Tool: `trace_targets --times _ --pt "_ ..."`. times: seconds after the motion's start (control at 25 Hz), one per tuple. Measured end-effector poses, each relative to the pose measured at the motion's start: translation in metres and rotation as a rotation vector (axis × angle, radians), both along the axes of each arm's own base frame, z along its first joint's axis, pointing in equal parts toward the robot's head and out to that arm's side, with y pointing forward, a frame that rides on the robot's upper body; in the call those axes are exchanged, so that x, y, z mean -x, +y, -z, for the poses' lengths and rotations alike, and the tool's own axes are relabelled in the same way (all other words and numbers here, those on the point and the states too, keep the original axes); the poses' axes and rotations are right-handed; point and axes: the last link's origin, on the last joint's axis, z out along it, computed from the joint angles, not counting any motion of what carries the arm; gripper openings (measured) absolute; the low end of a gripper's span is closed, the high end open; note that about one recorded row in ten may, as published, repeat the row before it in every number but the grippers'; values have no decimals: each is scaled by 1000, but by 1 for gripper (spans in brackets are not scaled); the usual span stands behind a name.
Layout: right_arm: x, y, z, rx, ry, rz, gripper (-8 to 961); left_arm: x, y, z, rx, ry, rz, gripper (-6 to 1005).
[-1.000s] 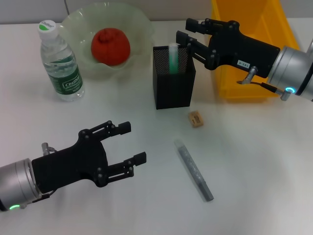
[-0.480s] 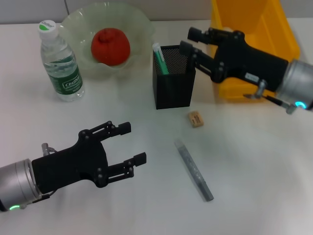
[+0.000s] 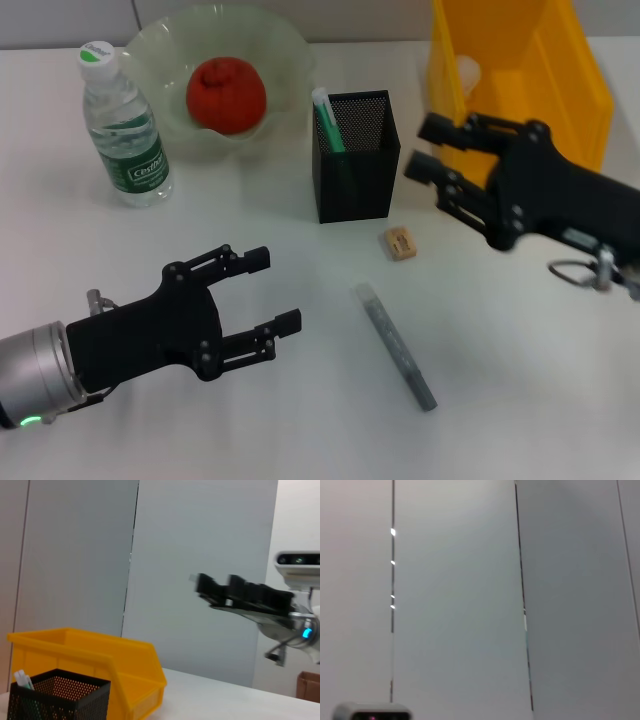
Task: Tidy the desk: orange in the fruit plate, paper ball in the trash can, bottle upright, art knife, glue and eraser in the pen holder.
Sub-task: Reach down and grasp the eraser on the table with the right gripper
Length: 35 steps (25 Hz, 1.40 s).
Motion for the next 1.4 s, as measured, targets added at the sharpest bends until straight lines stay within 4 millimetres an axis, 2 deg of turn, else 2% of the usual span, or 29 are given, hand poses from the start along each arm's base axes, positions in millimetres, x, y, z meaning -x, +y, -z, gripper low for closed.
trace_targets --times 0.12,0.36,0.8,0.88,1.0,1.04,1.24,1.4 --pt "-8 -16 -1 24 17 2 368 -1 1 0 1 -2 2 773" --pt "-23 -31 3 65 -8 42 376 -3 4 -1 1 -5 5 773" --pt "-41 -45 7 86 -31 130 453 -9 11 -3 -5 -11 30 773" --pt "-45 -48 6 82 -29 148 507 -12 14 -3 11 -20 21 773" --pt "-54 -50 0 44 -11 206 589 -16 20 -5 58 -42 -18 773" --pt "-66 -49 -8 0 19 295 616 -18 24 -6 84 -48 -35 773" --pt "-85 -53 -24 -40 56 419 615 -26 35 -16 164 -40 -74 773" --pt "-87 -56 -25 -35 32 413 615 -34 43 -23 261 -3 -123 773"
